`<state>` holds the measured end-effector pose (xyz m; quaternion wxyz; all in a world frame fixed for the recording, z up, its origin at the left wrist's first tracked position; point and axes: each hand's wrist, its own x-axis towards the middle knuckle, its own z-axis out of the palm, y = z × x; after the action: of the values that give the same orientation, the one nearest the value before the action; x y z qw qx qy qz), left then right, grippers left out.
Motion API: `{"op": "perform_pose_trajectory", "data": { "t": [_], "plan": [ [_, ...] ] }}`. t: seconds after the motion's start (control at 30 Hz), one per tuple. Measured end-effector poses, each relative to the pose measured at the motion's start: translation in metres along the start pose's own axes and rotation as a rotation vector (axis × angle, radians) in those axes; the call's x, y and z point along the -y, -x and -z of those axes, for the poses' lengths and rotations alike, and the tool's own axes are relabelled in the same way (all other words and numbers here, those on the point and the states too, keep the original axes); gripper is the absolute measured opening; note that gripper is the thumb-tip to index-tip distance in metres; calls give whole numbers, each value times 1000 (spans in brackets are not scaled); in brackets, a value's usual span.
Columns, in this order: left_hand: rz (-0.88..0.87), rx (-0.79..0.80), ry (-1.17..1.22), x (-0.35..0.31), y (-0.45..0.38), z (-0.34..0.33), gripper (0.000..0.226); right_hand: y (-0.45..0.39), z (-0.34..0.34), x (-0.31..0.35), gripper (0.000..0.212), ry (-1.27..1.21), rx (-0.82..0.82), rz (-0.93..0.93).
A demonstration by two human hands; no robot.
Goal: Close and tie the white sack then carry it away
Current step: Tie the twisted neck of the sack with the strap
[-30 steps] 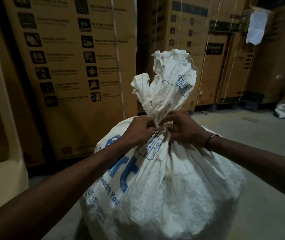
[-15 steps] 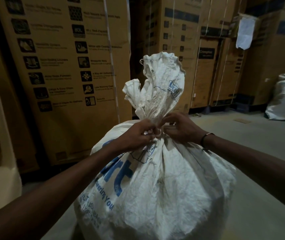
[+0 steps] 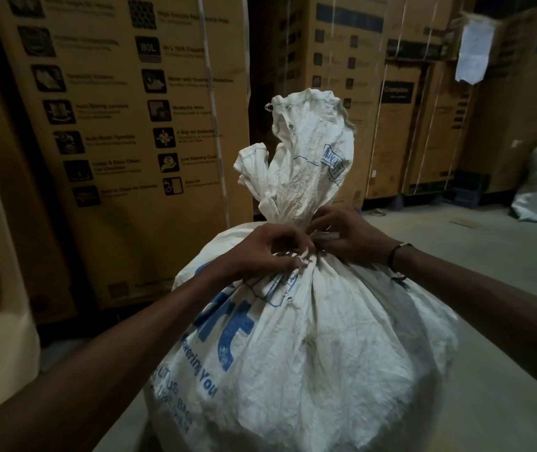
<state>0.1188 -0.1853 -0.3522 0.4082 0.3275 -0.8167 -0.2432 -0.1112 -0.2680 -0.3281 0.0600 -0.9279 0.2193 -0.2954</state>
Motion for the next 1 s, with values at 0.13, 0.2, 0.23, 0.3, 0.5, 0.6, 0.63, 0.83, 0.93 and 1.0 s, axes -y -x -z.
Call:
{"op": "perform_pose_trajectory", "data": {
  "t": [0.13, 0.2, 0.23, 0.3, 0.5, 0.6, 0.63, 0.83, 0.93, 1.0],
  "plan": [
    [-29, -95, 72, 9, -2, -2, 18, -2, 1, -2, 24, -23, 11, 23],
    [-4, -140, 73, 14, -5, -4, 15, -2, 1, -3, 20, -19, 18, 43],
    [8, -148, 69, 15, -7, -5, 17, -2, 1, -4, 18, -10, 25, 51],
    [38, -122, 114, 17, -9, -11, 21, -2, 1, -4, 17, 31, 34, 68],
    [126, -246, 422, 17, -8, -35, 21, -4, 4, 0, 12, 13, 16, 118],
    [130, -289, 499, 18, -8, -39, 26, -8, 1, -4, 12, -9, 14, 103],
    [137, -293, 535, 19, -7, -39, 30, -10, 1, -6, 12, -15, 11, 102],
    [198, -352, 558, 16, 1, -43, 37, -10, 3, -4, 11, -33, 35, 148],
    [240, -387, 546, 13, 6, -43, 27, -12, 2, -7, 13, -35, 63, 142],
    [255, -384, 542, 10, 7, -44, 24, -13, 2, -9, 13, -27, 81, 139]
  ]
}}
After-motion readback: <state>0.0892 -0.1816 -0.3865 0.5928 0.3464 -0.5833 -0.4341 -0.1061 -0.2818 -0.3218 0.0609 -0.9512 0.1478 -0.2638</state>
